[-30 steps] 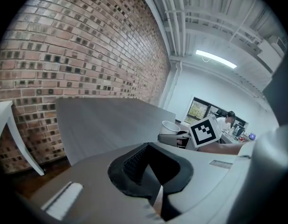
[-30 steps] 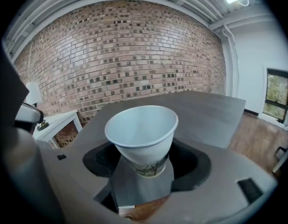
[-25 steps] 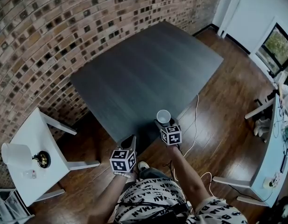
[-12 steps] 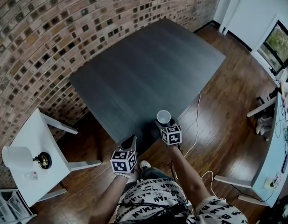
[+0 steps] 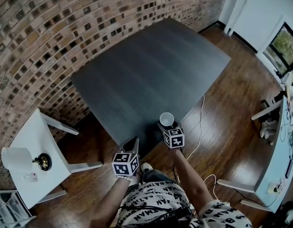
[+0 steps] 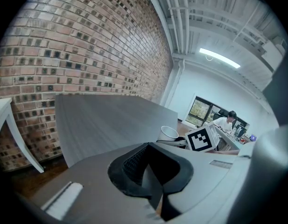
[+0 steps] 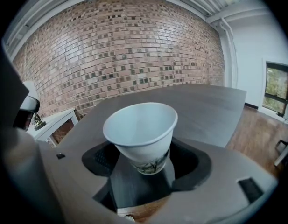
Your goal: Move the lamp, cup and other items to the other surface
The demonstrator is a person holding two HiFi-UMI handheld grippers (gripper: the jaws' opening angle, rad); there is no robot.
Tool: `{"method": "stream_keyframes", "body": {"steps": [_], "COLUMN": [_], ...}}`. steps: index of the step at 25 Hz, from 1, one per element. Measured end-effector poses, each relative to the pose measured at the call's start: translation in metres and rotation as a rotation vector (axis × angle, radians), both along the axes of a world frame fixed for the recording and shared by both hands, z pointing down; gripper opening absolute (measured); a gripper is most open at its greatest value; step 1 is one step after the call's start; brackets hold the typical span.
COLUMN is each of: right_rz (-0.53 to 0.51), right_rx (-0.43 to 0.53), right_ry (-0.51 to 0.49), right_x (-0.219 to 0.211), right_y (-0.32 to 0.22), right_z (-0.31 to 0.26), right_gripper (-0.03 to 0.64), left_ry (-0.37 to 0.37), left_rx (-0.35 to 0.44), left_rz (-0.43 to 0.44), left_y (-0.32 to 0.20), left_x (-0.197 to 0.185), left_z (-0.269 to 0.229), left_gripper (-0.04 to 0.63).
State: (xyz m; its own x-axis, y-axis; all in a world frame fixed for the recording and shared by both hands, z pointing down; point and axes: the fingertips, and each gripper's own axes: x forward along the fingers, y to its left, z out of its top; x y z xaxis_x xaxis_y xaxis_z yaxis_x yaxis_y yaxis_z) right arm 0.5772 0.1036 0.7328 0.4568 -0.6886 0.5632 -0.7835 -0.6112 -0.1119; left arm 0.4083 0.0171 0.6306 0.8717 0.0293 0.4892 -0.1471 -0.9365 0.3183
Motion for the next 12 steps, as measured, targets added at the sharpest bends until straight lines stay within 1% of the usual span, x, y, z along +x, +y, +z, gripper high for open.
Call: {"method": "stream_keyframes", "body": {"steps": [2,4,9,12], "right_rz": [0.01,0.018,0.039,0.049], "right_rx": [-0.002,-0.008,-0.02,-0.015], "right_ry": [0.0,-0.01,-0.026,-0.034], "right_x": [0.0,-0.001,-0.011,-0.024], "right_y": [0.003,0.007,0.024,0.032], "right_z": [0.0,0.001,-0.005,-0.011], "right_gripper": [0.353,0.394,0.394,0.394], "left_ry": [0.003,0.007,0.02,0.034], "left_rx": [0.0,-0.001,-0.013,-0.015], "left_rz": [-0.004,-0.014,-0.048,-0.055], "left_y": [-0.001,-0.002,-0.009,-0.011], "left_x": [0.0,-0.001,-0.008,-0.014], "left_z": [0.0,-0.001,-0.006,-0.012], "left_gripper": [0.0,0.0,0.0,0.0]}}
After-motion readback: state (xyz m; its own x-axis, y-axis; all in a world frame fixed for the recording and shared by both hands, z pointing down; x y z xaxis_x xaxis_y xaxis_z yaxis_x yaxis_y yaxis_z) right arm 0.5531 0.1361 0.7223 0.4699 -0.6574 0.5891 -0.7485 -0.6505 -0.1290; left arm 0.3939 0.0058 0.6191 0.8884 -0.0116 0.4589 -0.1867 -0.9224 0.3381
